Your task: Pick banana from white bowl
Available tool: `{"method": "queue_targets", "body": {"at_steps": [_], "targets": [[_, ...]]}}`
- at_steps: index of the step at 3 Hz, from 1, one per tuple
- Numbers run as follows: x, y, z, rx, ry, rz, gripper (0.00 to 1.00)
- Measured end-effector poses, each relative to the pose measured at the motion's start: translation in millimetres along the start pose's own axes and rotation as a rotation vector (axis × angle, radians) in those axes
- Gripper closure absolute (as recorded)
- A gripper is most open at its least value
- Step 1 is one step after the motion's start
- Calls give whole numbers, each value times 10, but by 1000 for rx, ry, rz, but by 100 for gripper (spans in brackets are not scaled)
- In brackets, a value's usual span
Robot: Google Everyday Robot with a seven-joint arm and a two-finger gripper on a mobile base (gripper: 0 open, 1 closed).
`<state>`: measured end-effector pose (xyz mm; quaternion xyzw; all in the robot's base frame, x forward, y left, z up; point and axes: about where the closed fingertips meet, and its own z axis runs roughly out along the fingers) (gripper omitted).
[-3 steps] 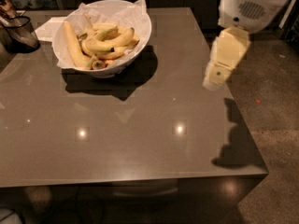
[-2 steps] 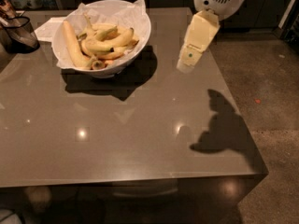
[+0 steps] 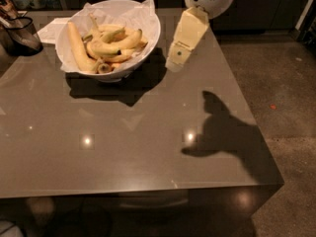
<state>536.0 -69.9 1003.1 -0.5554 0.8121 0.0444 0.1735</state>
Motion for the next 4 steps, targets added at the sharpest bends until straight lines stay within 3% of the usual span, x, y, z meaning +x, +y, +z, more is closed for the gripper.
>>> {"method": "queue_targets", "body": {"at_steps": [2,3,4], "targets": [[-838,68,160,23,-11,-122,0],[-892,53,165,33,-29,-123,0],[-1098,-33,189,37,-86,-78,0]]}}
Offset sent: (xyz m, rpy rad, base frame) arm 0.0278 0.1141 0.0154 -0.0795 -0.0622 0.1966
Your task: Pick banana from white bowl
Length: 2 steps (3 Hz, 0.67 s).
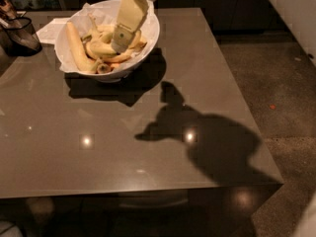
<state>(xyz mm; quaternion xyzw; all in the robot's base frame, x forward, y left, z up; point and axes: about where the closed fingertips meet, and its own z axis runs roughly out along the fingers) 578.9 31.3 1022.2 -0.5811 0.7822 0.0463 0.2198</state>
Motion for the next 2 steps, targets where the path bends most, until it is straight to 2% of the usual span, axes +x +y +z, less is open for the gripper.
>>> {"method": "queue_targets", "body": {"at_steps": [1,2], "targets": [[-113,-153,2,7,-45,68,17],[-151,-262,23,-2,-66,124,18]]}}
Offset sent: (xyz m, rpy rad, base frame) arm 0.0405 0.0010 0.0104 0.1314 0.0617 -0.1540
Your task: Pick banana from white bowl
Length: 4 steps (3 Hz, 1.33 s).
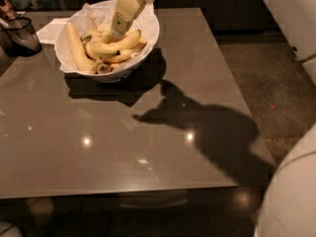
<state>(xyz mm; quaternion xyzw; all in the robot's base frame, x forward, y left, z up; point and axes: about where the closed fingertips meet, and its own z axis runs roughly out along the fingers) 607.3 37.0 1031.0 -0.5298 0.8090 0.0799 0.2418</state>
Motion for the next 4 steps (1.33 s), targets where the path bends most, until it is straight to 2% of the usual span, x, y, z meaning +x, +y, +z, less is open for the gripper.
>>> {"method": "queue_targets", "body": {"at_steps": [3,4], "targets": [[-181,8,578,-101,55,106,15],[-292,34,735,-120,81,140,27]]}}
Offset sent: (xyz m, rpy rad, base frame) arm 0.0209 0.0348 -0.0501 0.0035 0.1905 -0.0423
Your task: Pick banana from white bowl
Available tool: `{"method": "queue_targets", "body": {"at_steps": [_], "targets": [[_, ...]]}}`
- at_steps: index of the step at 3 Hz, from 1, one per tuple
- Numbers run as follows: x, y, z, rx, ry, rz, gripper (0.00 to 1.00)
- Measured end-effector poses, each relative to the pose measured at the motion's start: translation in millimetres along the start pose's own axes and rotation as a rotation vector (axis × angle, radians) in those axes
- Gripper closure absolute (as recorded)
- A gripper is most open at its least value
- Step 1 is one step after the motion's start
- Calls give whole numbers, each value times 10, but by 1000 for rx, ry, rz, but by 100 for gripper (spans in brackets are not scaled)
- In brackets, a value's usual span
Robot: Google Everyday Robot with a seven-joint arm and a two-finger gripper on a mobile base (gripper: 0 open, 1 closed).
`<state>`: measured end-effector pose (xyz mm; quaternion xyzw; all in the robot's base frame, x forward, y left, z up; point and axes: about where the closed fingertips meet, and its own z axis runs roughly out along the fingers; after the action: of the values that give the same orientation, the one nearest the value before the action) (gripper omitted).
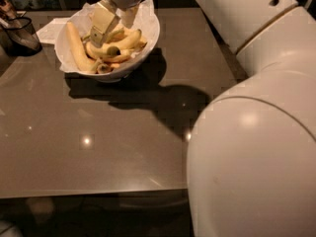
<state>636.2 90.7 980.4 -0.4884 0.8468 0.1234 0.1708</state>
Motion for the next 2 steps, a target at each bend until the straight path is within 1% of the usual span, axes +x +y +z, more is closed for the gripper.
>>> {"method": "queue_targets", "body": {"at_steps": [2], "targets": [[-196,102,215,-45,29,41,27]]}}
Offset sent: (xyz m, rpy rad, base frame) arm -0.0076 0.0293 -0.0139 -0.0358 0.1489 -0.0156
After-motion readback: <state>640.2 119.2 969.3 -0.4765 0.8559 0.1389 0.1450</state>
